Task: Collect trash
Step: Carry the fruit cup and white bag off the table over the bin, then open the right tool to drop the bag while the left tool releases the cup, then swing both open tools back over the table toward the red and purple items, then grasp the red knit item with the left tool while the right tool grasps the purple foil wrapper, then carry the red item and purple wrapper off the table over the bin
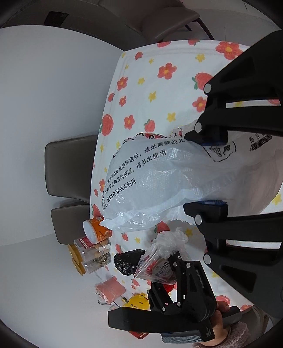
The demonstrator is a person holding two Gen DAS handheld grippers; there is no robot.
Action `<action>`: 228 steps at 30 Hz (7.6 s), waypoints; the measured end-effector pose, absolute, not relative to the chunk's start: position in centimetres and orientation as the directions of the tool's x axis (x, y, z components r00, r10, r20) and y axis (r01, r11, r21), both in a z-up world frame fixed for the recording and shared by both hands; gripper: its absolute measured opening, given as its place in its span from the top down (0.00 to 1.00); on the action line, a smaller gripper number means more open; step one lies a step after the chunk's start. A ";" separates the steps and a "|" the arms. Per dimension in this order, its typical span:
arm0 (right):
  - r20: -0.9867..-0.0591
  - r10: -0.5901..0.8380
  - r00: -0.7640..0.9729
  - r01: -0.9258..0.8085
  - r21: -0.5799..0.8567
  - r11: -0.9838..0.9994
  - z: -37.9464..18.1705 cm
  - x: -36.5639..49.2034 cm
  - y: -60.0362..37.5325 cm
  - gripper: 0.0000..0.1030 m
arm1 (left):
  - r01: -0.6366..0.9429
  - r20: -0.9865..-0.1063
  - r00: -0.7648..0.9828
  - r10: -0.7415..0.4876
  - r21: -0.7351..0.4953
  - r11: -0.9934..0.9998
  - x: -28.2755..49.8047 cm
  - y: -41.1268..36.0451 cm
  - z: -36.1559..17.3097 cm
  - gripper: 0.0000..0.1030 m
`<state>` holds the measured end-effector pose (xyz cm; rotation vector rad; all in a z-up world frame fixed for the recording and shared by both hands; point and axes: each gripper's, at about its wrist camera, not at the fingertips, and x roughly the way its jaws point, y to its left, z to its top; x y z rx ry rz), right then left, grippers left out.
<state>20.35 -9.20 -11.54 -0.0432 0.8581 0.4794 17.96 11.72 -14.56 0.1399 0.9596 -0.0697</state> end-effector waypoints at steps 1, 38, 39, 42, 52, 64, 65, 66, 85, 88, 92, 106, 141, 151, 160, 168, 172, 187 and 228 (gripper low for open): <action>-0.732 0.386 0.561 -0.413 0.157 0.897 -11.4 19.9 -10.0 0.69 | 0.134 -0.818 0.575 -0.002 0.091 0.987 17.5 10.9 -14.3 0.54; -0.774 -0.134 0.619 0.419 0.181 0.890 -16.3 -6.1 -56.4 0.68 | 0.827 -0.839 0.316 -0.443 0.015 0.563 2.9 -40.3 -16.7 0.53; -0.780 -0.143 0.609 0.439 0.182 0.880 -17.0 -6.9 -57.3 0.68 | 0.841 -0.845 0.294 -0.447 0.006 0.542 2.6 -41.8 -17.5 0.53; -0.802 -0.167 0.574 0.495 0.177 0.851 -19.6 -8.7 -60.4 0.68 | 0.866 -0.859 0.240 -0.452 -0.021 0.499 2.0 -45.2 -19.9 0.53; -0.873 -0.138 0.467 0.594 0.194 0.781 -31.9 -9.6 -68.9 0.68 | 0.901 -0.927 0.060 -0.370 -0.109 0.419 0.6 -54.3 -32.5 0.53; -0.921 -0.028 0.389 0.612 0.235 0.755 -49.6 -6.3 -73.5 0.68 | 0.943 -0.981 -0.133 -0.141 -0.169 0.287 2.6 -60.4 -48.2 0.53; -0.922 -0.022 0.386 0.615 0.240 0.751 -50.7 -5.9 -73.6 0.68 | 0.945 -0.982 -0.136 -0.128 -0.167 0.281 2.3 -60.5 -49.0 0.53; -0.923 -0.015 0.385 0.617 0.246 0.748 -51.8 -5.4 -73.7 0.68 | 0.946 -0.983 -0.140 -0.117 -0.168 0.278 2.4 -60.8 -49.9 0.53; -0.915 0.036 0.403 0.609 0.297 0.736 -56.4 -4.0 -74.6 0.35 | 0.969 -0.992 -0.129 -0.010 -0.128 0.209 1.7 -62.7 -56.0 0.53; -0.916 0.014 0.402 0.633 0.289 0.718 -56.0 -5.1 -75.2 0.35 | 0.969 -0.988 -0.150 -0.018 -0.151 0.194 1.6 -63.3 -56.4 0.53; -0.918 -0.013 0.395 0.651 0.270 0.710 -55.1 -6.7 -75.9 0.35 | 0.952 -0.974 -0.225 -0.030 -0.227 0.204 1.0 -64.6 -57.4 0.52; -0.918 -0.066 0.392 0.644 0.222 0.732 -52.1 -7.2 -75.7 0.35 | 0.960 -0.986 -0.159 -0.046 -0.165 0.225 0.8 -65.6 -55.1 0.25; -0.753 0.283 0.594 -0.207 0.196 0.958 -16.6 4.8 -40.5 0.35 | 0.389 -0.863 0.469 -0.189 0.009 0.921 6.7 -21.0 -15.6 0.25; -0.722 0.532 0.443 -0.598 0.204 0.775 -12.7 9.1 -17.0 0.35 | -0.133 -0.835 0.541 0.100 0.032 0.991 3.4 6.7 -12.4 0.25; -0.719 0.609 0.336 -0.762 0.173 0.624 -10.9 10.0 0.7 0.35 | -0.335 -0.814 0.531 0.236 0.055 0.941 2.6 24.0 -11.6 0.25; -0.760 0.574 0.304 -0.784 0.142 0.604 -13.8 14.1 11.0 0.35 | -0.327 -0.826 0.501 0.258 0.095 0.940 6.3 31.5 -14.8 0.25; -0.796 0.534 0.284 -0.785 0.127 0.607 -16.5 15.7 13.9 0.35 | -0.304 -0.840 0.493 0.225 0.076 0.950 8.6 33.5 -17.0 0.25; -0.870 0.442 0.218 -0.790 0.108 0.603 -23.5 19.3 18.7 0.35 | -0.215 -0.867 0.471 0.162 0.065 0.974 12.7 35.0 -22.3 0.46; -0.761 0.395 0.514 -0.440 0.161 0.883 -14.5 16.2 -11.5 0.90 | 0.160 -0.807 0.588 -0.057 0.047 0.986 13.0 11.1 -13.0 0.70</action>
